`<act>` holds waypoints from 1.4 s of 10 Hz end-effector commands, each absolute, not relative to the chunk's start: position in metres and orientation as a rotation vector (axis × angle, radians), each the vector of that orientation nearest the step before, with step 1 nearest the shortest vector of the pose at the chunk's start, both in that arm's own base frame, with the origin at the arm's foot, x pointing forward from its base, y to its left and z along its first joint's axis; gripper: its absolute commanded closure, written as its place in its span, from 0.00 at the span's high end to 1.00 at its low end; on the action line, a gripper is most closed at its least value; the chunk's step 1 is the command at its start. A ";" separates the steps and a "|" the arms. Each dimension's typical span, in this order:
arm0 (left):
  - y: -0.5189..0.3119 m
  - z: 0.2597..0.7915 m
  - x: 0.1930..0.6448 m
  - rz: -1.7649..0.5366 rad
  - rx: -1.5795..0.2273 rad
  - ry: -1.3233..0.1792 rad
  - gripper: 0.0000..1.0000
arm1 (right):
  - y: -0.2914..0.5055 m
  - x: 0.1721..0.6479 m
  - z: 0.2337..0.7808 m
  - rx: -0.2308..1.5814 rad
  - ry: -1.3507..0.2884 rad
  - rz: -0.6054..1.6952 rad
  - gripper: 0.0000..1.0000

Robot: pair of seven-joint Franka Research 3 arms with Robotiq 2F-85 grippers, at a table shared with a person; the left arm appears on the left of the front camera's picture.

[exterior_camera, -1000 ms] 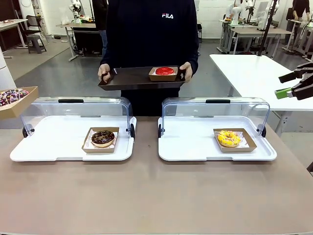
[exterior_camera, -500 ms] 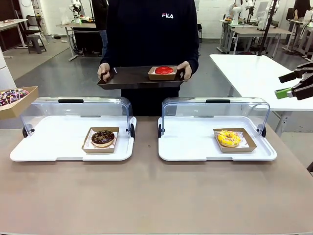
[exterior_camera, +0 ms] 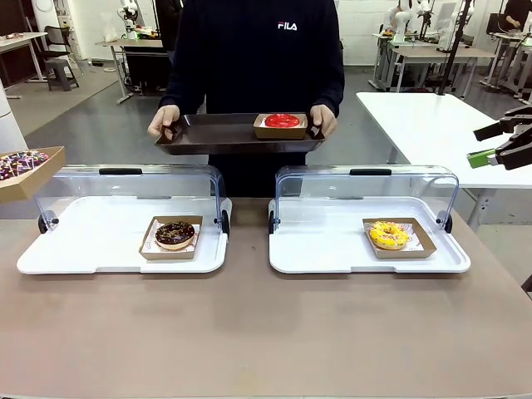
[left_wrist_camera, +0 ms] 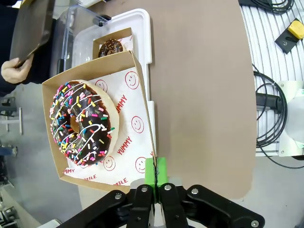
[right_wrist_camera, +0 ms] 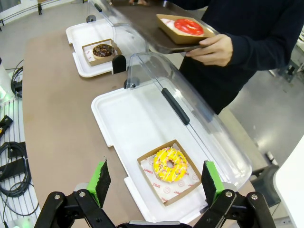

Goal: Provide the desired donut to the person.
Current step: Place the picked Paper togo box onto the Handle tray extended by the person.

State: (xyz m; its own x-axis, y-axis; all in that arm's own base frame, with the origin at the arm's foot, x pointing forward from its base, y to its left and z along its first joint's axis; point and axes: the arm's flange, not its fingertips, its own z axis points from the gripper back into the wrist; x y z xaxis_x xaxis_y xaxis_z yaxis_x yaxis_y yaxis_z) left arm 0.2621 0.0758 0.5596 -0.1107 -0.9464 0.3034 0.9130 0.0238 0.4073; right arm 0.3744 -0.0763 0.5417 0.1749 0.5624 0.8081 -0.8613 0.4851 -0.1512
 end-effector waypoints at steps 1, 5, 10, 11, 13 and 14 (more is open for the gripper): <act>0.076 0.561 0.262 -1.561 0.084 -0.584 0.00 | -0.077 0.373 0.540 0.381 -0.940 1.060 1.00; 0.076 0.561 0.262 -1.561 0.084 -0.584 0.00 | -0.077 0.373 0.540 0.381 -0.940 1.060 1.00; 0.076 0.561 0.262 -1.561 0.084 -0.584 0.00 | -0.077 0.373 0.540 0.381 -0.940 1.060 1.00; 0.076 0.561 0.262 -1.561 0.084 -0.584 0.00 | -0.077 0.373 0.540 0.381 -0.940 1.060 1.00; 0.076 0.561 0.262 -1.561 0.084 -0.584 0.00 | -0.077 0.373 0.540 0.381 -0.940 1.060 1.00; 0.076 0.561 0.262 -1.561 0.084 -0.584 0.00 | -0.077 0.373 0.540 0.381 -0.940 1.060 1.00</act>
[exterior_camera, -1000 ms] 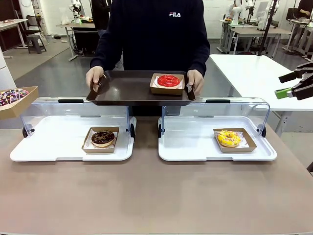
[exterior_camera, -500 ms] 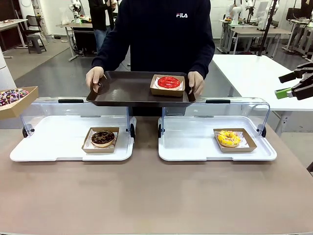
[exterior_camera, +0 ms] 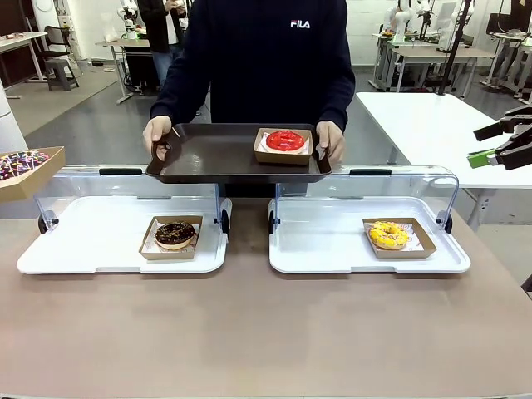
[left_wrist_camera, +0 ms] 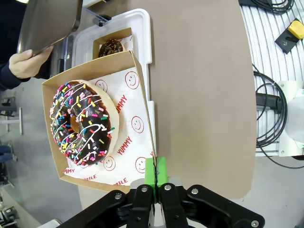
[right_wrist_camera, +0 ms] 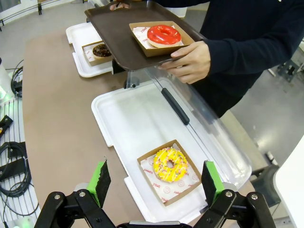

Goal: Provide the desired donut to the person.
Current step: Place the picked Paper togo box onto the Handle tray extended by the person.

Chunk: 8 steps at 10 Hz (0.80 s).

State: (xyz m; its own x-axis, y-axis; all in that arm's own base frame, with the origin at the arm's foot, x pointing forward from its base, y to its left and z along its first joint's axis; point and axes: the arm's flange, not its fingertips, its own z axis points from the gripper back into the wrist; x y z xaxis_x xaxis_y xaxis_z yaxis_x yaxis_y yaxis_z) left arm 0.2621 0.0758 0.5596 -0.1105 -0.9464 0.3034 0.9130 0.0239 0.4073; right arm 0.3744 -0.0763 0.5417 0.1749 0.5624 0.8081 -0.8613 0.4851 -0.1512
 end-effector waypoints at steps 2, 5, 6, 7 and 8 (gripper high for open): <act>0.076 0.561 0.262 -1.561 0.084 -0.584 0.00 | -0.077 0.373 0.540 0.381 -0.940 1.060 1.00; 0.076 0.561 0.262 -1.561 0.084 -0.584 0.00 | -0.077 0.373 0.540 0.381 -0.940 1.060 1.00; 0.076 0.561 0.262 -1.561 0.084 -0.584 0.00 | -0.077 0.373 0.540 0.381 -0.940 1.060 1.00; 0.076 0.560 0.262 -1.575 0.072 -0.590 0.01 | -0.077 0.373 0.540 0.381 -0.940 1.060 1.00; 0.052 0.579 0.284 -1.626 0.063 -0.586 0.01 | -0.077 0.373 0.540 0.381 -0.940 1.060 1.00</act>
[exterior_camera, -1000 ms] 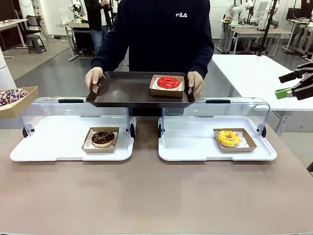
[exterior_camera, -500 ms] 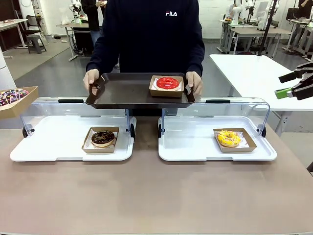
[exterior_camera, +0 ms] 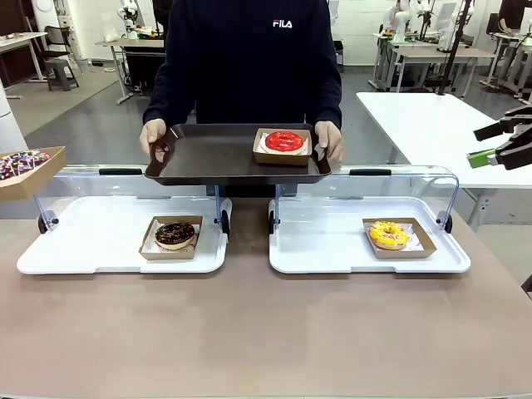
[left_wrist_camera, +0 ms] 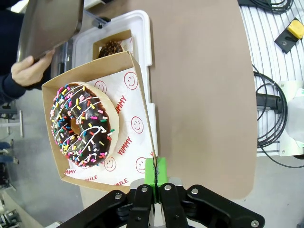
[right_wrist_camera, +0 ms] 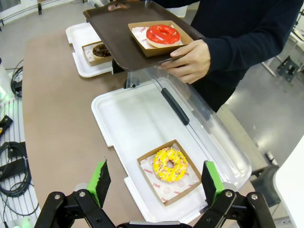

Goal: Provide the desired donut to the person.
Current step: Place the picked Paper togo box onto the Handle tray extended by the person.

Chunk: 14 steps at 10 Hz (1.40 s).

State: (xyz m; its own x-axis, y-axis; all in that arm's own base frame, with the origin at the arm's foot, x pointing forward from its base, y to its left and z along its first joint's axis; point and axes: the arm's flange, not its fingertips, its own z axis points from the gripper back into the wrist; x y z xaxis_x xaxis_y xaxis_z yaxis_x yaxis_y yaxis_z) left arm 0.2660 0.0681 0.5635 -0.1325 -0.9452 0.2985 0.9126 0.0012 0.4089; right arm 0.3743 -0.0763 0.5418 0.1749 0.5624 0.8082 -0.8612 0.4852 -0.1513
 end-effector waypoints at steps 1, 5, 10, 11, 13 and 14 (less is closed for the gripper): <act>0.025 0.594 0.307 -1.650 0.078 -0.522 0.01 | -0.077 0.373 0.540 0.381 -0.940 1.060 1.00; -0.082 0.614 0.413 -1.697 0.018 -0.427 0.01 | -0.077 0.373 0.540 0.381 -0.940 1.060 1.00; -0.167 0.584 0.484 -1.670 0.090 -0.517 0.01 | -0.077 0.373 0.540 0.381 -0.940 1.060 1.00; -0.177 0.581 0.490 -1.674 0.090 -0.519 0.01 | -0.077 0.373 0.540 0.381 -0.940 1.060 1.00; -0.196 0.566 0.508 -1.676 0.093 -0.499 0.01 | -0.077 0.373 0.540 0.381 -0.940 1.060 1.00; -0.202 0.557 0.517 -1.671 0.103 -0.496 0.01 | -0.077 0.373 0.540 0.381 -0.940 1.060 1.00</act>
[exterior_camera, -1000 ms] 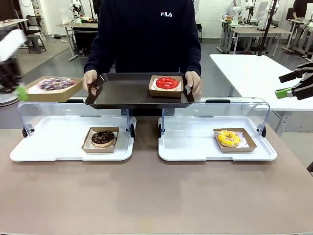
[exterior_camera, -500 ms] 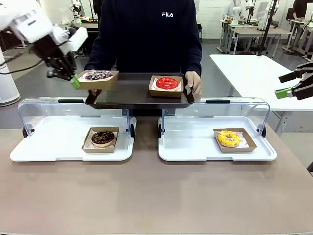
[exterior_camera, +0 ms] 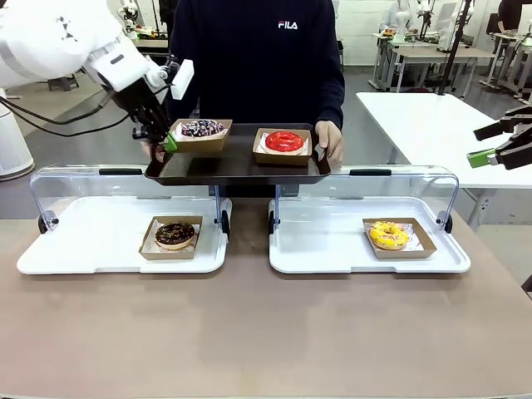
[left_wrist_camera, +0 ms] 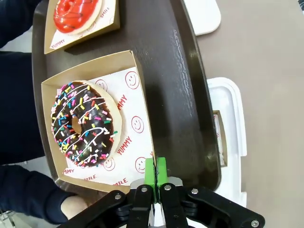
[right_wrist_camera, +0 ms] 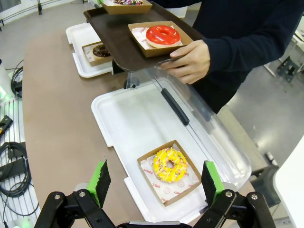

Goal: Provide the desired donut to the person.
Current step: Place the picked Paper togo box onto the Handle tray extended by the person.

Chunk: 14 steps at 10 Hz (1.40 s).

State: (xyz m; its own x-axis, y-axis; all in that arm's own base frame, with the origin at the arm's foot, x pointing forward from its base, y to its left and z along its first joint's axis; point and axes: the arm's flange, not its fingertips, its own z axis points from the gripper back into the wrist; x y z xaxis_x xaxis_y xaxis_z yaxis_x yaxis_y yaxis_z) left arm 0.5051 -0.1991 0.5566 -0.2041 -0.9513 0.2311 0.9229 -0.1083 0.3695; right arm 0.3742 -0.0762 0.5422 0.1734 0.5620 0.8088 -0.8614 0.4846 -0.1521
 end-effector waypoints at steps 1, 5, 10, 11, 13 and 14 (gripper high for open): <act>-0.206 0.551 0.526 -1.680 0.114 -0.485 0.01 | -0.077 0.373 0.540 0.381 -0.940 1.060 1.00; -0.214 0.533 0.545 -1.681 0.121 -0.462 0.01 | -0.077 0.373 0.540 0.381 -0.940 1.060 1.00; -0.218 0.556 0.531 -1.676 0.070 -0.453 1.00 | -0.077 0.373 0.540 0.381 -0.940 1.060 1.00; -0.218 0.559 0.529 -1.671 0.065 -0.444 1.00 | -0.077 0.373 0.540 0.381 -0.940 1.060 1.00; -0.216 0.560 0.530 -1.657 0.044 -0.415 1.00 | -0.077 0.373 0.540 0.381 -0.940 1.060 1.00; -0.213 0.561 0.531 -1.642 0.037 -0.420 1.00 | -0.077 0.373 0.540 0.381 -0.940 1.060 1.00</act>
State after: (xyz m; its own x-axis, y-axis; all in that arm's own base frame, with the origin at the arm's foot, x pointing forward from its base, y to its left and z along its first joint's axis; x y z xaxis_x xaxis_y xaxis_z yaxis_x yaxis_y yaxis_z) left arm 0.5294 -0.2144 0.5559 -0.1608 -0.9650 0.2074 0.9458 -0.0906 0.3119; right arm 0.3742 -0.0762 0.5422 0.1733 0.5620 0.8088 -0.8614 0.4846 -0.1521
